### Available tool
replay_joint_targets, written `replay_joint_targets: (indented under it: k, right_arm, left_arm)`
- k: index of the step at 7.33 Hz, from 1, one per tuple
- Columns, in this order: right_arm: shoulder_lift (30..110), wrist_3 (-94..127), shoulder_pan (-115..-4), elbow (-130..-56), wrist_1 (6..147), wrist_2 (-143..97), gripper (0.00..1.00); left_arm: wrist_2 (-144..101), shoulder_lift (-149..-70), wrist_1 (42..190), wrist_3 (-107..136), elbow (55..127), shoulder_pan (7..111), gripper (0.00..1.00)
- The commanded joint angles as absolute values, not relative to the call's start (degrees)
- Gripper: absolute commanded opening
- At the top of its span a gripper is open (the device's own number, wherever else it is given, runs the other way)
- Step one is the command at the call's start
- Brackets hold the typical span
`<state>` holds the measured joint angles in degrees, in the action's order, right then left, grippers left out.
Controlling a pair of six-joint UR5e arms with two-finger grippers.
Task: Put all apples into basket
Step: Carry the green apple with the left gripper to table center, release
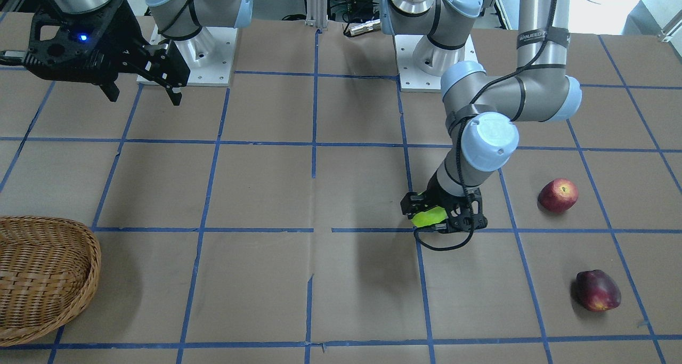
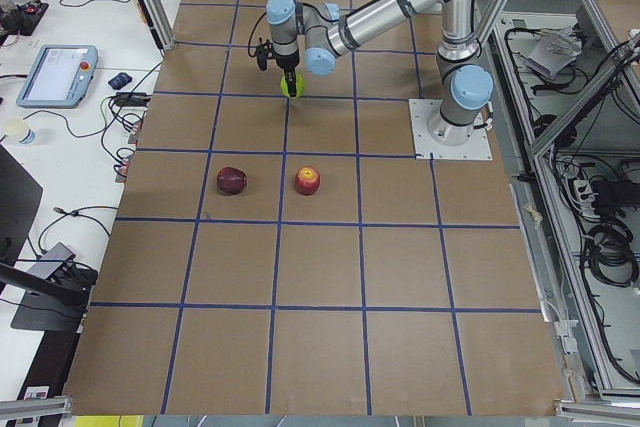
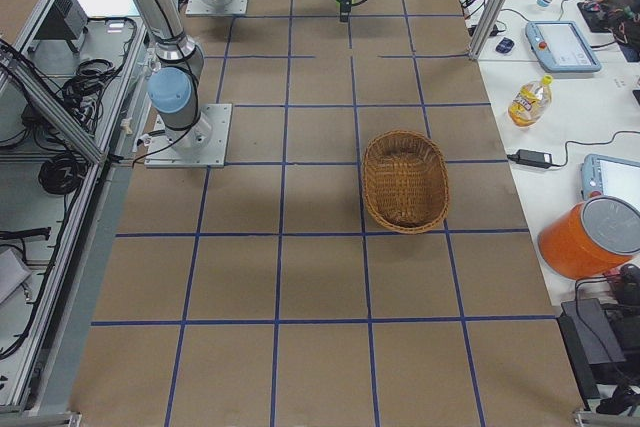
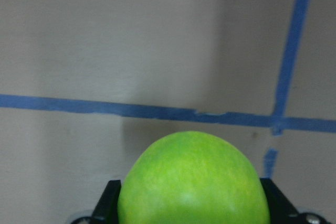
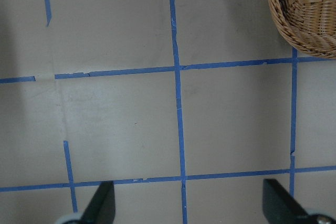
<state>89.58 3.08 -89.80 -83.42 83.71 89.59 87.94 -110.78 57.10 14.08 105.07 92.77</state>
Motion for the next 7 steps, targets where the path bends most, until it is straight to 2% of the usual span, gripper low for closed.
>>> replay_joint_targets:
  k: [1, 2, 3, 4, 5, 6, 7]
  right_arm:
    - [89.6, 3.1, -89.8, -83.7, 83.8, 89.6, 1.0]
    - [89.6, 3.0, -89.8, -83.7, 83.8, 90.0, 1.0]
    - [89.5, 3.2, -89.8, -83.7, 83.8, 89.7, 1.0]
    - [89.4, 3.2, -89.8, -83.7, 83.8, 89.5, 1.0]
    - [89.3, 3.2, -89.8, -83.7, 83.3, 89.5, 1.0]
    - [89.3, 3.1, -89.8, -83.7, 83.1, 89.6, 1.0]
    - [89.3, 3.0, -89.8, -83.7, 83.4, 90.0, 1.0]
  left_arm:
    - [87.2, -117.6, 57.0, 31.8, 96.6, 105.1, 0.35]
    - [87.2, -121.3, 56.8, 37.0, 92.0, 108.3, 0.37]
    - [87.4, -123.7, 57.0, 38.2, 90.5, 109.9, 0.41]
    - [87.3, -124.5, 57.3, 38.3, 89.9, 110.3, 0.57]
    - [87.3, -124.5, 57.4, 38.3, 90.0, 110.5, 0.84]
    - [87.4, -124.1, 57.6, 38.1, 89.7, 110.5, 1.0]
    - [87.5, -122.2, 58.6, 37.2, 89.2, 109.8, 1.0]
